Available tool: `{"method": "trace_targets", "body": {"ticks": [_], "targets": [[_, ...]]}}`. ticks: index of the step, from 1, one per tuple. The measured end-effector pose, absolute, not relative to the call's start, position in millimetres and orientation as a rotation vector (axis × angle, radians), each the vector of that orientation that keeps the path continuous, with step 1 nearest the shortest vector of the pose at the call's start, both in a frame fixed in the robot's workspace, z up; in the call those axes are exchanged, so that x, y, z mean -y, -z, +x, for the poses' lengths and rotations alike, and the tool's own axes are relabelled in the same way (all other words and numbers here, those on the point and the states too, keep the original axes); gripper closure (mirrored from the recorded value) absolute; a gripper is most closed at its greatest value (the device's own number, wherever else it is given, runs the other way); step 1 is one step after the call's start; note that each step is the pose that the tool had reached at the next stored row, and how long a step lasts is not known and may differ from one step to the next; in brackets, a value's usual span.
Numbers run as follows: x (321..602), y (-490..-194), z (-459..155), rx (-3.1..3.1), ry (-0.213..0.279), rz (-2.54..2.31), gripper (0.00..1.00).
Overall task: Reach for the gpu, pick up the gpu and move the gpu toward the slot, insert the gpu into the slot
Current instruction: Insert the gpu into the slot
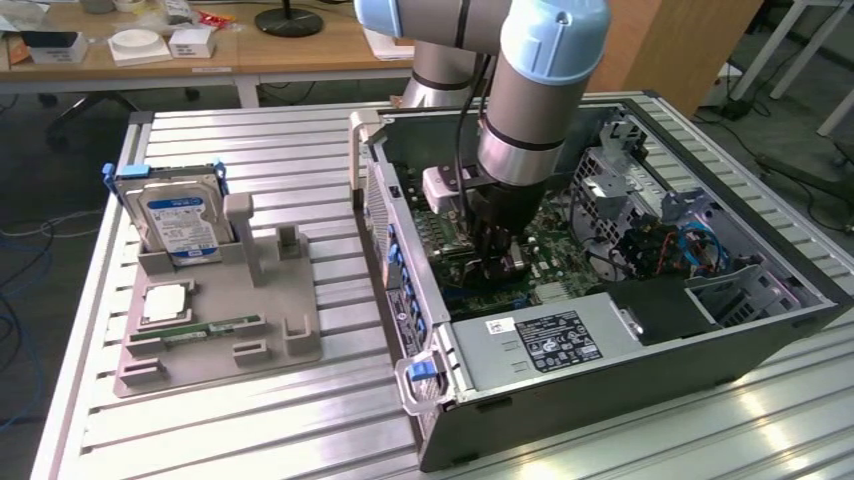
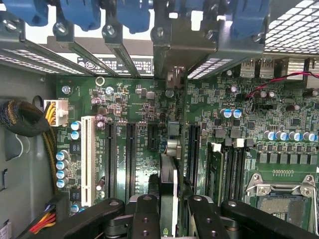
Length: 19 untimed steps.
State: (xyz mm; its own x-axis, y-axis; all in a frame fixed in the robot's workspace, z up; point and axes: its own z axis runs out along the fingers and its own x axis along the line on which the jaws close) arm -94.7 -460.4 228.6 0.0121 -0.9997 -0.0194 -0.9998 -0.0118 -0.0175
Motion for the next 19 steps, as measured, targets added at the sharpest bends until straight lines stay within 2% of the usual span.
{"method": "trace_targets", "body": {"ticks": [6,7,19], "targets": [[460,-228,-95,-2.190,-0.007,-2.214,0.73],[460,-228,-95,-2.190,-0.007,-2.214,0.67],[460,-256,-95,-2.191,-0.006,-2.215,0.67]]}}
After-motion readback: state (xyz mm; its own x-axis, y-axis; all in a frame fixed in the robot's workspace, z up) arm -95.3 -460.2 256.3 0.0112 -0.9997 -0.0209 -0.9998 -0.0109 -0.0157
